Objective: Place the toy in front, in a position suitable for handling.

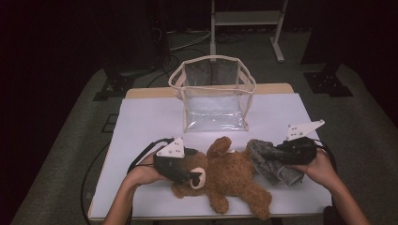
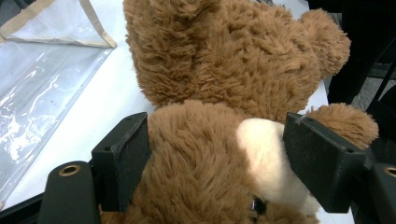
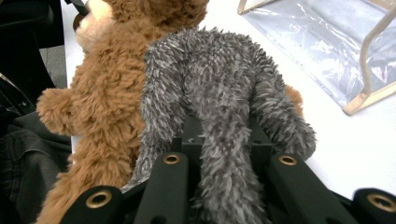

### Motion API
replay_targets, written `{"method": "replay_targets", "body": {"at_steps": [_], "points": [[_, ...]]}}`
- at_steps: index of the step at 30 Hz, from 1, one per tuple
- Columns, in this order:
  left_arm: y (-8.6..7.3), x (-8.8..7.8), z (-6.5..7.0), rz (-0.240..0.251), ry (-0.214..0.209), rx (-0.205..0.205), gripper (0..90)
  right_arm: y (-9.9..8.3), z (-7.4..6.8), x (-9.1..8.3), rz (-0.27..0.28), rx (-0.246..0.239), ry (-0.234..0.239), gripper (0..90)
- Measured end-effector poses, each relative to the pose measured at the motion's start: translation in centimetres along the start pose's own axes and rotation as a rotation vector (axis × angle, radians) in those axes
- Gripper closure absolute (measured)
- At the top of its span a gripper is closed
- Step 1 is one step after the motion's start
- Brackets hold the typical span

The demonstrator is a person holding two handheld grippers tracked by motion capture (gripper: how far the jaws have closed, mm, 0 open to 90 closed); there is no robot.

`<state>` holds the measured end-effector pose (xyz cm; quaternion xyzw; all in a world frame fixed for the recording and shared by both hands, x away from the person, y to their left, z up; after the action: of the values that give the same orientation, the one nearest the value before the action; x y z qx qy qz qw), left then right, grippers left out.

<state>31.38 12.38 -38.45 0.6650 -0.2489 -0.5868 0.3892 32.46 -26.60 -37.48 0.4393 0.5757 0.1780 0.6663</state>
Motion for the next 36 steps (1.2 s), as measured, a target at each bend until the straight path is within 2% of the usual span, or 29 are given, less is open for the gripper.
{"method": "replay_targets", "body": {"at_steps": [5, 9, 15, 20, 24, 26, 29, 33, 36], "points": [[0.1, 0.0, 0.0, -0.006, 0.002, 0.003, 23.3, -0.8, -0.7, 0.0, 0.009, 0.015, 0.018, 74.9], [0.1, 0.1, 0.0, -0.005, 0.006, -0.001, 23.3, -0.2, -1.9, 0.6, 0.013, -0.016, 0.049, 74.9], [0.1, 0.2, 0.0, -0.009, 0.001, 0.001, 23.7, 3.2, -3.0, 2.6, 0.015, -0.100, 0.096, 74.9], [0.1, 0.3, 0.0, -0.007, -0.002, 0.001, 23.8, 6.6, -2.9, 5.0, 0.023, -0.152, 0.120, 74.9], [0.2, 0.2, 0.1, -0.014, 0.002, 0.012, 23.8, 8.8, -2.5, 7.0, 0.002, -0.181, 0.130, 75.0], [0.2, 0.2, 0.1, -0.012, 0.002, 0.012, 23.8, 9.2, -2.1, 8.0, -0.016, -0.172, 0.134, 75.0], [0.1, 0.2, 0.0, -0.010, 0.002, 0.010, 23.8, 8.8, -1.5, 9.1, -0.054, -0.149, 0.138, 75.0], [0.2, 0.3, 0.1, -0.009, 0.003, 0.009, 23.8, 7.9, -0.6, 8.9, -0.045, -0.098, 0.144, 75.0], [0.2, 0.3, 0.1, -0.009, 0.002, 0.010, 23.8, 8.4, -0.9, 8.3, -0.030, -0.121, 0.131, 75.0]]}}
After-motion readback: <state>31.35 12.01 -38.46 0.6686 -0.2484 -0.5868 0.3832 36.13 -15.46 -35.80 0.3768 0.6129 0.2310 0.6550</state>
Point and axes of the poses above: each handheld gripper's, and its own axes: x roughly forward along the jaws, y roughly out of its top, z roughly to its right, the point moved 1 cm from there along x, roughly forward along the jaws, and after that the axes turned 4 degrees about -x, right-handed, at the moved point
